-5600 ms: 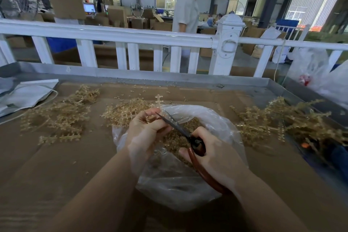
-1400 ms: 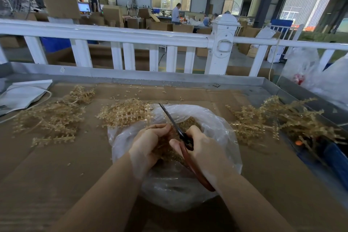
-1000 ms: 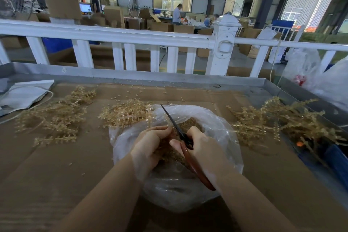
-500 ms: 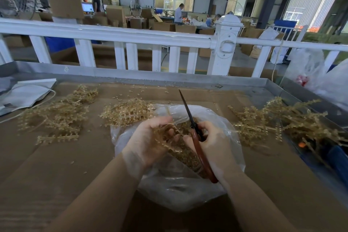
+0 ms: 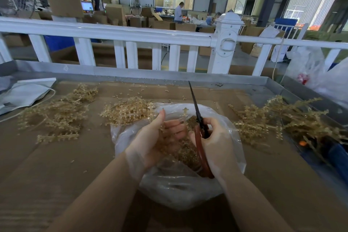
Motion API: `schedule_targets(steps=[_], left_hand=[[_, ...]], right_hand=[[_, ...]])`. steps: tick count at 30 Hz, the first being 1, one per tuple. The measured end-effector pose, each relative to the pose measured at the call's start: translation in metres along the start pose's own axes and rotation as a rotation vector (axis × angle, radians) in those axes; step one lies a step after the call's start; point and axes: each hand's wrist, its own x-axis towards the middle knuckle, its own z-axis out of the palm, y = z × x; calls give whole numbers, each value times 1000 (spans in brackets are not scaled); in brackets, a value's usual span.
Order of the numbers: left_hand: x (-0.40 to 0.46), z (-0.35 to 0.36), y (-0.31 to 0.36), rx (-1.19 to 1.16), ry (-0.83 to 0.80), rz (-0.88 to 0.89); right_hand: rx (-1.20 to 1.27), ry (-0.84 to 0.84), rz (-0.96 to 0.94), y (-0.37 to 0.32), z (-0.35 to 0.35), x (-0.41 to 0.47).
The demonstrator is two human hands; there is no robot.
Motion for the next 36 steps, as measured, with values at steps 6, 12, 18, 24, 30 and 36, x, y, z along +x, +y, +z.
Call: schedule_targets(steps=[6, 12, 18, 24, 30, 36], left_hand=[[-4, 0, 3, -55, -54, -94], [-8, -7, 3, -193, -167, -88], [-12, -7, 0, -84, -134, 46], [-6, 2, -11, 45, -6, 124], [12, -1, -13, -114, 151, 175], [13, -2, -17, -113, 238, 244]], right_hand=[[31, -72, 33, -3, -4, 3], [63, -20, 21, -4, -8, 4], [190, -5, 83, -1, -11, 9], [59, 13, 58, 3, -9, 7], [-92, 31, -45, 1, -8, 2], [-219, 40, -157, 6, -4, -8]])
